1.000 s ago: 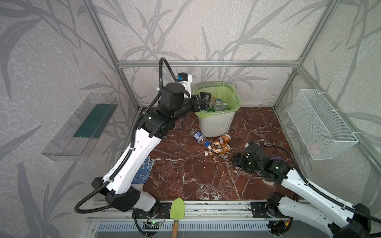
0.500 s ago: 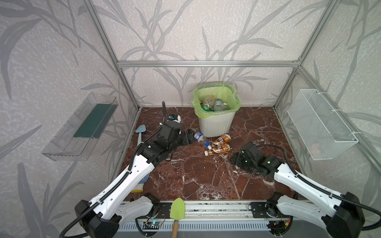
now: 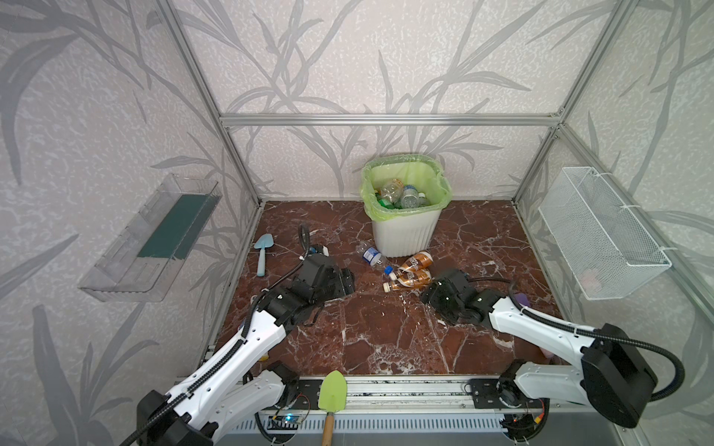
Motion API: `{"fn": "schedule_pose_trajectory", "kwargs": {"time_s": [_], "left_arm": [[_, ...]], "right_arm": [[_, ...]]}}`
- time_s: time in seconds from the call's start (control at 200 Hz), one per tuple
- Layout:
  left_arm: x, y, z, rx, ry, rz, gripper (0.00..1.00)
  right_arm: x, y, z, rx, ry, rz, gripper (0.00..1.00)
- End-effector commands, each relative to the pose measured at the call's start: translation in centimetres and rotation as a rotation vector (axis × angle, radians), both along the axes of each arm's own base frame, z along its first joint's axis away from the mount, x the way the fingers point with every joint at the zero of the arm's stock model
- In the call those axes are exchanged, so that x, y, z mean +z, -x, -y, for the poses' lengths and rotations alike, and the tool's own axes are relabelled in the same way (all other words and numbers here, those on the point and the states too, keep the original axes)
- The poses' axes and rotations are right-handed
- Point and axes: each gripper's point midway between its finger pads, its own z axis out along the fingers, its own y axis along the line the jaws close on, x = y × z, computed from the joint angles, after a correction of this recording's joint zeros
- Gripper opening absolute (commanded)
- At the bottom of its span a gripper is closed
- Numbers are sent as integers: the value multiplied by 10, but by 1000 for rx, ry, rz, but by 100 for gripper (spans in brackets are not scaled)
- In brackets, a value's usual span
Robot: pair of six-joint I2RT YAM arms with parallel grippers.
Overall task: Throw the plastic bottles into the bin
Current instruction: 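Draw the left gripper back from the bin toward the table, then grasp the nearer brown Nescafé bottle with the right gripper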
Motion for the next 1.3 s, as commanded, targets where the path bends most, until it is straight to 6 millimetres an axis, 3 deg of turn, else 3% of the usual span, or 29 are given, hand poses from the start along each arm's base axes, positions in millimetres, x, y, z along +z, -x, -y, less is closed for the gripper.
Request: {"fn": "schedule_pose_trajectory", "kwargs": {"time_s": [0.0,0.23,0.635,1.295], "left_arm": [[0,2,-4,26,22,2,89],[-2,6,-7,35,26,1,89],[-2,9,-11,41,24,5,89],[-1,6,-10,36,23,8,89]], "right_arm": [[3,-17,-6,-78,-42,36,84],[1,-39,-16,-132,-60,57,83],[12,-72,-36,-138,-76,100,83],[-23,-93,-31,-174,-64,39,80]]}}
